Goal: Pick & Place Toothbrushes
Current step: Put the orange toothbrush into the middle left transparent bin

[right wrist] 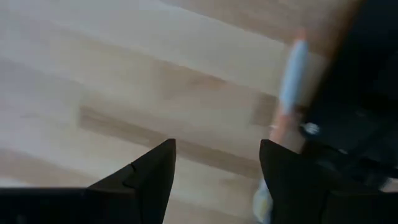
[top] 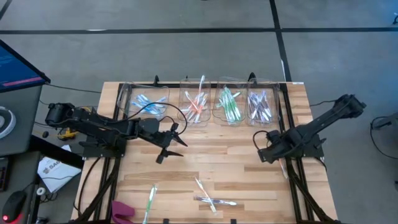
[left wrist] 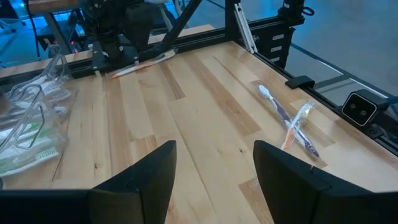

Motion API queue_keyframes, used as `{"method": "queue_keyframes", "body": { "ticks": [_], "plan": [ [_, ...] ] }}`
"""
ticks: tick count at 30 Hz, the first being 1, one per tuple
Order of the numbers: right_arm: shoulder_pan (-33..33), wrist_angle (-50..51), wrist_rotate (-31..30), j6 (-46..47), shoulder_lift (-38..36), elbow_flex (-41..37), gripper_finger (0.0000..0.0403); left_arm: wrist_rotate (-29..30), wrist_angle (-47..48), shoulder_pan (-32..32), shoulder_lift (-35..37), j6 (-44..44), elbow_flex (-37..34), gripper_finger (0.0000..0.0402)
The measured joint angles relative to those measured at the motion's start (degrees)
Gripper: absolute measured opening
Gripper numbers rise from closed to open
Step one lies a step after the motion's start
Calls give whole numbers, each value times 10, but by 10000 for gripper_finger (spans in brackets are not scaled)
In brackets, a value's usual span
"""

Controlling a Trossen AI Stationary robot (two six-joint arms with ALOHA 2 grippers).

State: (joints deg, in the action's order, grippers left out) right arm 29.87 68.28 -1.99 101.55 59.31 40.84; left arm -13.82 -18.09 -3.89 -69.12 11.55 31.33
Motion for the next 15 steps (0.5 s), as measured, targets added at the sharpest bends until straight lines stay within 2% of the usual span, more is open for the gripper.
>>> {"method": "queue_keyframes", "body": {
  "ticks": [15],
  "plan": [
    [-1, 26, 7, -25, 118, 0, 226, 0, -2, 0, 0, 1, 0, 209]
  ]
}}
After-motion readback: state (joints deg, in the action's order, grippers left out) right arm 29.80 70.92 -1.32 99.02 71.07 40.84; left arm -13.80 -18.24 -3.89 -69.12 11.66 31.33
